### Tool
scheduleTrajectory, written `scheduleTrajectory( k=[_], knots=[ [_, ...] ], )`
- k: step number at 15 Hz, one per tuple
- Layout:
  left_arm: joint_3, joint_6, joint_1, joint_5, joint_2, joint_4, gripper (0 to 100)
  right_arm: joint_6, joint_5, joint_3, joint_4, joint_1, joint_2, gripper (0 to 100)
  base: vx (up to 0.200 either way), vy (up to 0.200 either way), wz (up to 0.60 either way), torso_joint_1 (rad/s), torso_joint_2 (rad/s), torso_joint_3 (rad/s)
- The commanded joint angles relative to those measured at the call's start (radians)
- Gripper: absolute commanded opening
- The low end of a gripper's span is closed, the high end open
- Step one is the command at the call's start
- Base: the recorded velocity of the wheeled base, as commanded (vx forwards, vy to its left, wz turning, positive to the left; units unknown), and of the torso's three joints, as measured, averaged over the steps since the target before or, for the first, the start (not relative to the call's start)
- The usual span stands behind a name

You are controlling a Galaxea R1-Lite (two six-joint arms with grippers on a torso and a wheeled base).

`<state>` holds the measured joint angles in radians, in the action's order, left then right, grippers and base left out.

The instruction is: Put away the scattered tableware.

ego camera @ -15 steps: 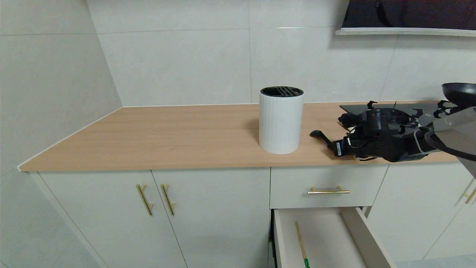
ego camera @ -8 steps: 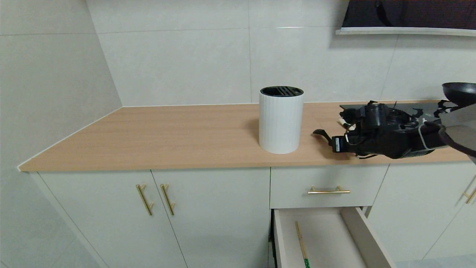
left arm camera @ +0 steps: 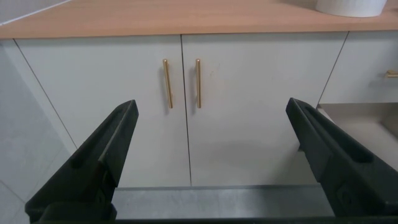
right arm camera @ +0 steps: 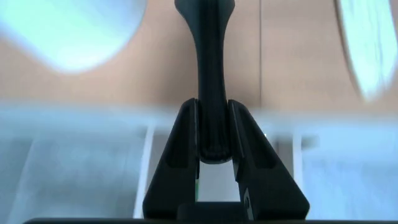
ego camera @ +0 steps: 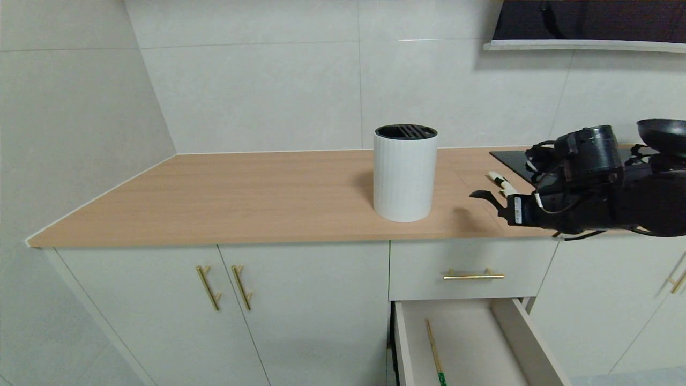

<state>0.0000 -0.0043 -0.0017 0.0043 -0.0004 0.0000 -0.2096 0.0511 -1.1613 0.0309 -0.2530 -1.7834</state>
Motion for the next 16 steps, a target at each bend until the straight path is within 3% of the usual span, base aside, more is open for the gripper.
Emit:
scheduleTrajectory(
  k=[1,5,16],
  knots=[
    [0.0,0.0,0.0,0.0,0.0,0.0,100,-0.048,0.0,0.117,-0.106,-0.046,0.206,0,0.0,0.0,0.0,0.0,0.0,0.0],
    [0.0,0.0,0.0,0.0,0.0,0.0,100,-0.045,-0.016,0.262,-0.137,-0.066,0.242,0,0.0,0.0,0.0,0.0,0.0,0.0],
    [0.0,0.0,0.0,0.0,0.0,0.0,100,-0.042,-0.007,0.273,-0.135,-0.072,0.118,0,0.0,0.0,0.0,0.0,0.0,0.0]
  ],
)
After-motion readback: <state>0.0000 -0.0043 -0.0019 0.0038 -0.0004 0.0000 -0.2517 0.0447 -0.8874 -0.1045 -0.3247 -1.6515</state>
